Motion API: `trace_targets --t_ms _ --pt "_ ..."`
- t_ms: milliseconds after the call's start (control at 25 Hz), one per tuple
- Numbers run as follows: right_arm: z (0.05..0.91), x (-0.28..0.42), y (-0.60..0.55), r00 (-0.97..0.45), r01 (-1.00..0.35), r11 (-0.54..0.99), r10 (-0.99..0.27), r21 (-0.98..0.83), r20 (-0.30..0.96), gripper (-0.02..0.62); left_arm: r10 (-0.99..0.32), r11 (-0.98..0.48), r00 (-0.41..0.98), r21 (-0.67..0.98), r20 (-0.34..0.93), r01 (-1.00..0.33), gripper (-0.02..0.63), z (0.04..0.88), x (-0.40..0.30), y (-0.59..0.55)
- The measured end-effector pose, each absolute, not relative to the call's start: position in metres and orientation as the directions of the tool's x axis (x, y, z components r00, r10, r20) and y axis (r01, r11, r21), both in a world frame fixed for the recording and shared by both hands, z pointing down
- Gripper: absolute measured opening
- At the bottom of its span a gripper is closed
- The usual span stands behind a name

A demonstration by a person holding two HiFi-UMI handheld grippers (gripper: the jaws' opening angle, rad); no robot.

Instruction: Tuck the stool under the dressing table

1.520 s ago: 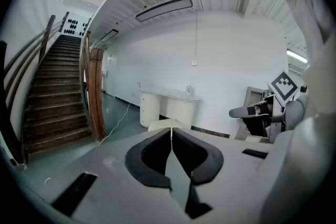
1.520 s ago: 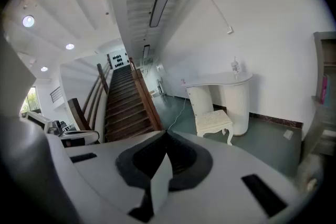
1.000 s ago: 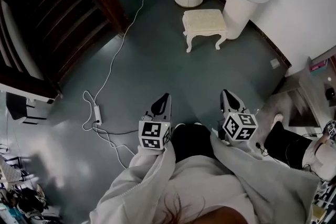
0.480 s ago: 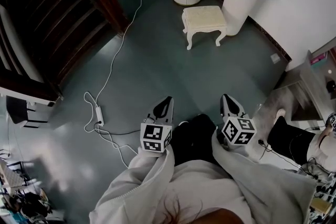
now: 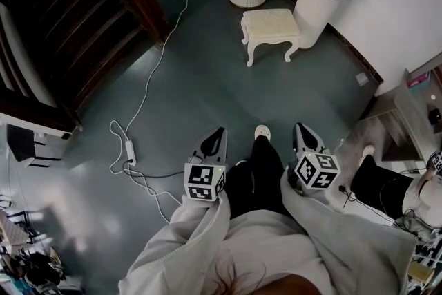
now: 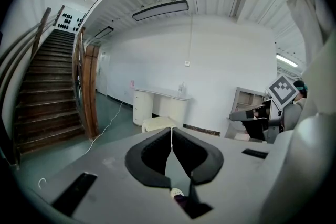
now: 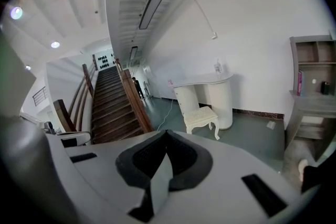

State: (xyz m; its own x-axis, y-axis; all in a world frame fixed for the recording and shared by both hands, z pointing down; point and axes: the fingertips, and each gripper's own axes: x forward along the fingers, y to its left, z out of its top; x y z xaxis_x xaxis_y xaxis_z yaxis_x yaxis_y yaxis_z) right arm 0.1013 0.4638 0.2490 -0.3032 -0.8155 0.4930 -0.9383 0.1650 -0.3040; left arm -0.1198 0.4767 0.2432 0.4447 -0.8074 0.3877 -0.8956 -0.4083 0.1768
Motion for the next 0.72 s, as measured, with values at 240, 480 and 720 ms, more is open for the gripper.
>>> trace_targets --t_ms 240,480,720 --pt "0.253 0.099 0.448 -0.321 -0.933 0.179 -0.807 -0.313 0.495 0.051 -0.810 -0.400 0.433 0.168 0.397 -0.901 0.020 0.245 -0.120 0.462" --pt "0.255 0.109 0.423 -0.325 -0.931 0.179 -0.804 -0.317 0.498 0.051 -0.810 -0.395 0.427 0.166 0.402 -0.904 0.020 0.246 -0.112 0.437" --pt "0.255 0.121 0.391 -0.333 -0.930 0.190 -0.799 -0.315 0.501 0.051 -0.815 -0.391 0.425 0.167 0.395 -0.905 0.020 0.247 -0.098 0.404"
